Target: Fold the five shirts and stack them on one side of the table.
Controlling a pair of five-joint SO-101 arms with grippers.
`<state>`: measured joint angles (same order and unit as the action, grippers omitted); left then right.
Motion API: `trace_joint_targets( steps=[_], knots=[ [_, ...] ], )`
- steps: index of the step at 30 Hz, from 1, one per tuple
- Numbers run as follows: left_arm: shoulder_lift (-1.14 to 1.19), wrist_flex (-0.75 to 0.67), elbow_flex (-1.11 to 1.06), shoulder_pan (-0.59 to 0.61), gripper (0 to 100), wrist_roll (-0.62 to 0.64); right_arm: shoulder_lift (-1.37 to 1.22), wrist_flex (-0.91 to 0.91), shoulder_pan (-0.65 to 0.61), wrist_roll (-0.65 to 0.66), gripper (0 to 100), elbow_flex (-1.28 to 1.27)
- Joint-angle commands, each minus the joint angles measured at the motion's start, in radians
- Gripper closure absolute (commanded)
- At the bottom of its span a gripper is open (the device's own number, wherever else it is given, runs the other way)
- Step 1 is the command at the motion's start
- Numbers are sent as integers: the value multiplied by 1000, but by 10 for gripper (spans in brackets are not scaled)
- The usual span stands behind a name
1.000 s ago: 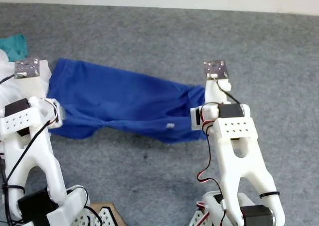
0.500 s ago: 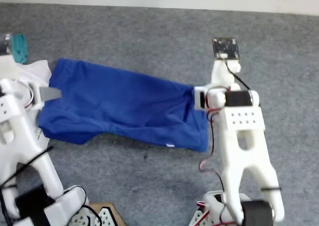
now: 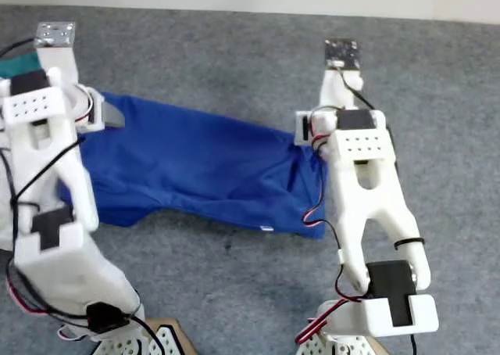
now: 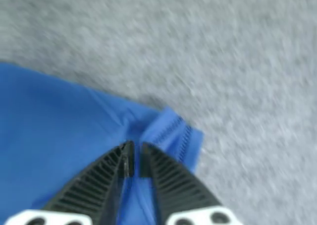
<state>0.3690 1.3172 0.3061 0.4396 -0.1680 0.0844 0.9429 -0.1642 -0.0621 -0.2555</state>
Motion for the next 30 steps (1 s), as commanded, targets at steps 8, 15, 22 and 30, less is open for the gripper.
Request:
trace_joint_targets(
  steps=[8,15,22,30],
  knots=[
    [295,2,295,-38,823,121,-162,-127,-25,-8,991,59],
    [354,9,360,-65,841,121,-243,-173,-19,-2,991,61],
    [378,3,360,-64,841,121,-249,-173,65,57,991,45],
    [404,3,361,-64,841,123,-246,-174,191,127,991,4]
  ],
)
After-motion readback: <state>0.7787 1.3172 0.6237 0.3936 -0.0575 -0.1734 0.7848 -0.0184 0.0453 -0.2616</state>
